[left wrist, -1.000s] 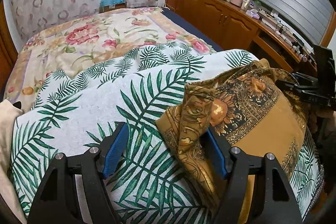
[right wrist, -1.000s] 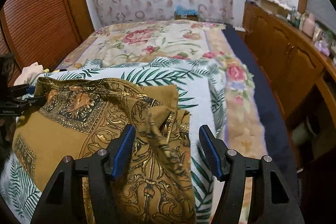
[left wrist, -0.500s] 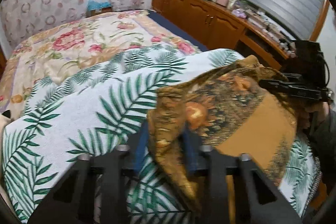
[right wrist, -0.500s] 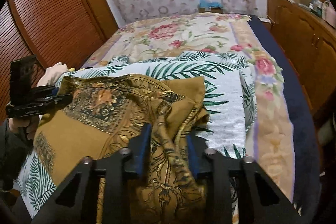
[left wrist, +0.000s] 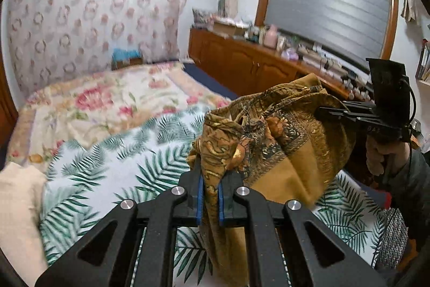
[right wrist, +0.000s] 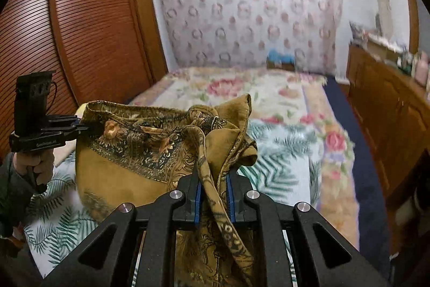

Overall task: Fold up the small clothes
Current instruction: 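Lift the folded shirt off the bed with both grippers, then carry the folded shirt to the pillow beside the yellow plush and release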

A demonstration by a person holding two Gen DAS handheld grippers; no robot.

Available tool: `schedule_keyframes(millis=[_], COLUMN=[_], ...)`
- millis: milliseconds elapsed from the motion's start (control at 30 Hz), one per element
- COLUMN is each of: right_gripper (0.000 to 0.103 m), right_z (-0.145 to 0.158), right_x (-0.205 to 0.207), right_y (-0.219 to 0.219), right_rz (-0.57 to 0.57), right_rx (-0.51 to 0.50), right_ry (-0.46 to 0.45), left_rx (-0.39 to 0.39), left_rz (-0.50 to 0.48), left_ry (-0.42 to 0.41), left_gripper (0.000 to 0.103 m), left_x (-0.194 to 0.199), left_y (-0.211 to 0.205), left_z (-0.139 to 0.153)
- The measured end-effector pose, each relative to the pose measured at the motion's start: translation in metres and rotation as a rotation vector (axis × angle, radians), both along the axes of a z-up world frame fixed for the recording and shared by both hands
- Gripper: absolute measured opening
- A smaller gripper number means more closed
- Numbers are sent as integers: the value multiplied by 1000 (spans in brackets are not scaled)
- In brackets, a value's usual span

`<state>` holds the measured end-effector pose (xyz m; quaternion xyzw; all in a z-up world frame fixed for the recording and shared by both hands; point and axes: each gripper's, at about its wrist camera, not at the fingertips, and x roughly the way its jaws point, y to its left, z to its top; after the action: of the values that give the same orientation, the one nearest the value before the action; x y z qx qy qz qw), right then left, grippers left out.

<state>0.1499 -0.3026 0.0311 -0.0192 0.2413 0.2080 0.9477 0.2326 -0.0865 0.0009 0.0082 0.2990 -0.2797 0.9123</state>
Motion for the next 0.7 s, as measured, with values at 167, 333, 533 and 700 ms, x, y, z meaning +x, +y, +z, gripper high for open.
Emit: schedule_keyframes(millis=[167, 333, 533, 700], right_gripper=[14, 14, 14, 14], right_z=[22, 32, 48, 56], right_x=[-4, 5, 45, 92], right_y=[24, 57, 105, 153], right_rz=[53, 132, 258, 379], right_rx=[-34, -67, -127, -183], right_ry=[-59, -94, -138, -161], left_rx=[-6, -13, -14, -19], left_rz=[66, 163, 325, 455], left_ry=[-62, -113, -164, -185], left_gripper=[9, 9, 9, 9], left_x=[-18, -40, -67, -82], left_y=[31, 78, 144, 191], left_z=[19, 31, 32, 26])
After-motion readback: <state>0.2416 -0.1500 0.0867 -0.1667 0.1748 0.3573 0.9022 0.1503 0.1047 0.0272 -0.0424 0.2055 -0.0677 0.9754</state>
